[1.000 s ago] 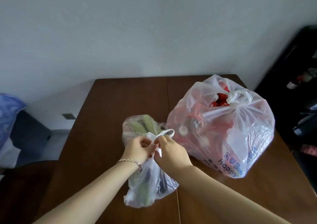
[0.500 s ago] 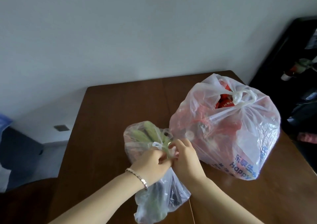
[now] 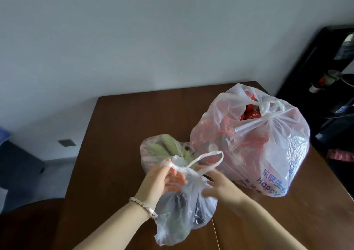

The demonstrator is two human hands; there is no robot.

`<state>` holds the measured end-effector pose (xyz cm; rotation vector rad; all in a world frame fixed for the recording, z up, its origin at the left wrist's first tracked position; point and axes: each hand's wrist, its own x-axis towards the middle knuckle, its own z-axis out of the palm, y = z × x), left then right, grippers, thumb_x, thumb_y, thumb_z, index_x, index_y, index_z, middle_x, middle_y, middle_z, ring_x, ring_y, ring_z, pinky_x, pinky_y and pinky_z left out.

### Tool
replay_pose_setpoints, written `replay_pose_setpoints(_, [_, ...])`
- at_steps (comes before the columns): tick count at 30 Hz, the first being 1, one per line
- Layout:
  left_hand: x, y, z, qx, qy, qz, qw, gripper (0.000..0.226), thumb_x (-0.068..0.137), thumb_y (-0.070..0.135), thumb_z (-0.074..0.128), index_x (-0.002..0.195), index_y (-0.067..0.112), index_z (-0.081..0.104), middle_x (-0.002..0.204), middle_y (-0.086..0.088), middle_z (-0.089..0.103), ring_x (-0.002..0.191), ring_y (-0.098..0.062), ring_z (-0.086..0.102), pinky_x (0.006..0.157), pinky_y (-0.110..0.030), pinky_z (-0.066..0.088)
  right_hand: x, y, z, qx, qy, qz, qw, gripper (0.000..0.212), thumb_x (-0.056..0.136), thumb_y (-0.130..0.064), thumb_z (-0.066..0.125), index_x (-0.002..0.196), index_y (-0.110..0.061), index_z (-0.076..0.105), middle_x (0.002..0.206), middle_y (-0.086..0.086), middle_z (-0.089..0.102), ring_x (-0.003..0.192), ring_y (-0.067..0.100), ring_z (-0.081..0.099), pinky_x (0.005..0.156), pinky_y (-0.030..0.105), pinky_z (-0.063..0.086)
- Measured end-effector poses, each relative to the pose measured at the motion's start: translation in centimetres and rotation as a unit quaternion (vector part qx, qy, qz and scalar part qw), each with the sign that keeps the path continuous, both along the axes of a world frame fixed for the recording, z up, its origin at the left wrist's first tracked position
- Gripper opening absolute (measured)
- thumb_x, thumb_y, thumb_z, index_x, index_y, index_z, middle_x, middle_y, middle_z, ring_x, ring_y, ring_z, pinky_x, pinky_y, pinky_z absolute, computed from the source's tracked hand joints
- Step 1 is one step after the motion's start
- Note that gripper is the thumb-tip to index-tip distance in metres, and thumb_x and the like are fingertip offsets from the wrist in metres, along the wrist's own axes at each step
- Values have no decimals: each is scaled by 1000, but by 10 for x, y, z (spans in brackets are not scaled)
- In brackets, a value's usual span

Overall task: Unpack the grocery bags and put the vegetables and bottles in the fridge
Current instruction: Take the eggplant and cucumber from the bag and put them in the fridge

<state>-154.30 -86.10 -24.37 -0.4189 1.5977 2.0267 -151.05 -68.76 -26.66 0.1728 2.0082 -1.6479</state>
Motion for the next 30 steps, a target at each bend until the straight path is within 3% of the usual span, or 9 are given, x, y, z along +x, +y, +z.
replay_pose_setpoints(2, [2, 1, 0, -32, 64, 4, 997, 20, 100, 17, 36, 97, 10, 55, 79, -2, 70, 74, -14, 67, 60, -23, 52, 5, -11, -9, 247, 103, 103, 958, 15, 82, -25, 64, 84, -30, 50, 87, -14, 48, 84, 6, 48, 65, 12, 36])
replay_pose_setpoints(5, [16, -4, -9, -284, 232, -120, 923, 46, 89, 27, 59, 126, 30, 32, 107, 14, 54, 97, -3, 56, 72, -10, 48, 6, -19, -19, 274, 162, 17, 948, 30, 90, -33, 59, 66, -21, 44, 67, -11, 43, 59, 5, 38, 54, 18, 32])
replay_pose_setpoints(8, [29, 4, -12, -363, 231, -165, 887, 49, 84, 27, 67, 121, 30, 35, 97, 17, 52, 85, 1, 56, 65, -7, 48, 7, -20, -13, 219, 172, -22, 960, 23, 90, -25, 59, 71, -13, 56, 69, -6, 52, 60, 7, 45, 56, 18, 39])
replay_pose_setpoints(12, [29, 4, -13, -377, 300, -127, 867, 21, 84, 15, 66, 78, 31, 54, 72, 17, 57, 69, 0, 58, 57, -6, 43, 7, -4, -2, 228, 174, -21, 958, 33, 88, -10, 59, 62, -27, 47, 61, -11, 46, 55, 3, 38, 51, 16, 31])
replay_pose_setpoints(16, [18, -21, -13, -495, 282, -106, 815, 22, 87, 8, 55, 77, 28, 53, 62, 10, 53, 58, -8, 53, 52, -18, 39, 8, 19, 2, 148, 148, -166, 964, 22, 88, -5, 54, 77, -22, 64, 69, -6, 64, 59, 6, 56, 53, 15, 41])
replay_pose_setpoints(21, [6, -38, -14, -404, 250, -66, 878, 40, 88, -6, 49, 62, 24, 56, 81, 7, 55, 73, -6, 52, 60, -7, 38, 6, 22, 19, 9, 147, -275, 950, 39, 96, -31, 46, 70, -6, 60, 58, 6, 53, 48, 11, 44, 44, 15, 36])
replay_pose_setpoints(25, [4, -28, -2, -127, 177, -113, 969, 33, 87, -11, 41, 86, 9, 66, 99, -9, 68, 88, -18, 63, 81, -17, 51, -1, 14, 44, 14, 272, -290, 917, 44, 93, -38, 33, 70, -4, 48, 60, 1, 44, 53, 1, 44, 53, 10, 38])
replay_pose_setpoints(28, [14, -15, 13, -67, 188, -221, 955, 9, 84, 6, 49, 89, 5, 56, 94, -4, 73, 83, -17, 70, 92, -37, 50, -5, 12, 48, -52, 263, -279, 922, 49, 95, -36, 29, 72, 2, 51, 65, 9, 53, 61, 9, 52, 60, 12, 45])
replay_pose_setpoints(30, [25, -3, 23, -180, 260, -357, 879, 26, 85, 34, 50, 101, 14, 53, 97, -5, 69, 79, -16, 68, 77, -31, 51, -5, 12, 48, -76, 254, -231, 936, 43, 97, -30, 29, 64, -7, 45, 53, 2, 49, 47, 9, 47, 49, 18, 42])
